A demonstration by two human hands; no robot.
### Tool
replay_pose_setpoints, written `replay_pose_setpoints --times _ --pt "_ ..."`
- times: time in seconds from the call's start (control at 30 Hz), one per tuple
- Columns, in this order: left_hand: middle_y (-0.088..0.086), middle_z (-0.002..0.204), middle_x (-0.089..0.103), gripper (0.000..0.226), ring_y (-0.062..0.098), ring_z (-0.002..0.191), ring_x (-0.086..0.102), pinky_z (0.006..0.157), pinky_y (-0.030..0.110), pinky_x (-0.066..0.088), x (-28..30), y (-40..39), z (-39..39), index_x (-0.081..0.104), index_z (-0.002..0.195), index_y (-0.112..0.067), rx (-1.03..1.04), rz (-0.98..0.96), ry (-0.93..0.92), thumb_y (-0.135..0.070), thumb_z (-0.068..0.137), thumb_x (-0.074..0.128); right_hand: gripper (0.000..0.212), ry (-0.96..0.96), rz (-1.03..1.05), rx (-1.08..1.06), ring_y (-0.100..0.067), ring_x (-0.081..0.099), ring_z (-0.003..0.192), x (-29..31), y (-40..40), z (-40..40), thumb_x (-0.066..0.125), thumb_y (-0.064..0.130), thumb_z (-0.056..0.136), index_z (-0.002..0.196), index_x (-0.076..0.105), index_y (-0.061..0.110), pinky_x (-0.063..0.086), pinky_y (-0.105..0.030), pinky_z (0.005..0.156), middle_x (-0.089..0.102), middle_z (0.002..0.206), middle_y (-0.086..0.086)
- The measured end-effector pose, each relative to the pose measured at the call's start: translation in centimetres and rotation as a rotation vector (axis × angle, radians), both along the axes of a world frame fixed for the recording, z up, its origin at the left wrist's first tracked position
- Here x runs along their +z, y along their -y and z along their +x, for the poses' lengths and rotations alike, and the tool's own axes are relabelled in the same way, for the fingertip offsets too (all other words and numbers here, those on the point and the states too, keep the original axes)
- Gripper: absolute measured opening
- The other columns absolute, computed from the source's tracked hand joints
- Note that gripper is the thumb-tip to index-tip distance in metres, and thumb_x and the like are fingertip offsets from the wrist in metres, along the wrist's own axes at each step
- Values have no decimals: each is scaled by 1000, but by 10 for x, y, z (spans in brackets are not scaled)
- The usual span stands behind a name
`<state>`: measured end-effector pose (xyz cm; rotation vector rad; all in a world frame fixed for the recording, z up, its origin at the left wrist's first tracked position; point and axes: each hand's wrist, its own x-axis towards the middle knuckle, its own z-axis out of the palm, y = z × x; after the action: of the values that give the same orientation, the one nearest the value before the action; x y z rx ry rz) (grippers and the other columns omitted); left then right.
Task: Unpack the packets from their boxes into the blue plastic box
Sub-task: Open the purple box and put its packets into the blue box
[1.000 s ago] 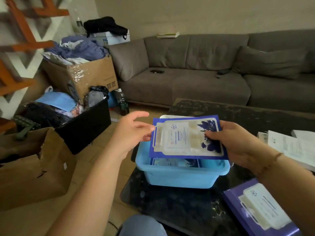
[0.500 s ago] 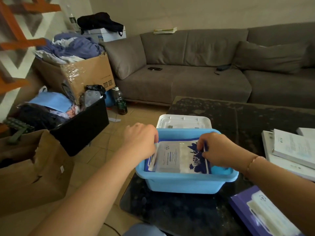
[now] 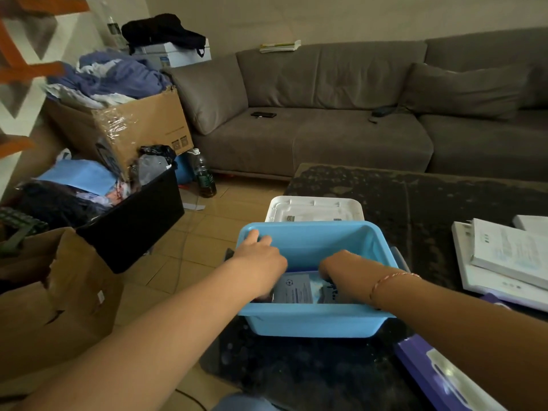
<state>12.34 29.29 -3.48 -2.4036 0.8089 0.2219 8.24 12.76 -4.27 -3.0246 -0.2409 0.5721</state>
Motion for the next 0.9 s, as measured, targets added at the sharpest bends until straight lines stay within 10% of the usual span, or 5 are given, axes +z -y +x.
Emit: replay_pose_setpoints --times 0.23,0.63,0.77,0.9 --pt "6 129 53 53 27 113 54 82 38 35 -14 12 8 34 144 -26 34 93 -220 -19 96 54 59 -175 -175 140 -32 35 132 -13 -2 13 55 27 95 148 29 26 36 -48 109 36 143 -11" --pt "11 142 38 78 33 129 46 101 45 37 -19 21 9 13 155 -27 77 194 -272 -22 94 61 67 -196 -222 235 -32 38 130 -19 -1 19 55 33 95 150 17 35 35 -50 108 28 146 -11" --pt "4 116 60 40 24 100 59 81 35 50 8 13 4 52 134 -19 174 -94 -302 -18 95 58 48 -131 -159 251 -31 51 120 1 -2 15 52 28 98 143 39 24 43 -45 103 47 136 -9" --pt "-2 101 61 26 22 90 62 72 35 51 46 12 -19 60 115 -23 8 -648 92 -33 91 65 49 211 173 217 -13 59 110 56 19 -8 62 45 89 134 49 32 50 -35 97 60 124 6"
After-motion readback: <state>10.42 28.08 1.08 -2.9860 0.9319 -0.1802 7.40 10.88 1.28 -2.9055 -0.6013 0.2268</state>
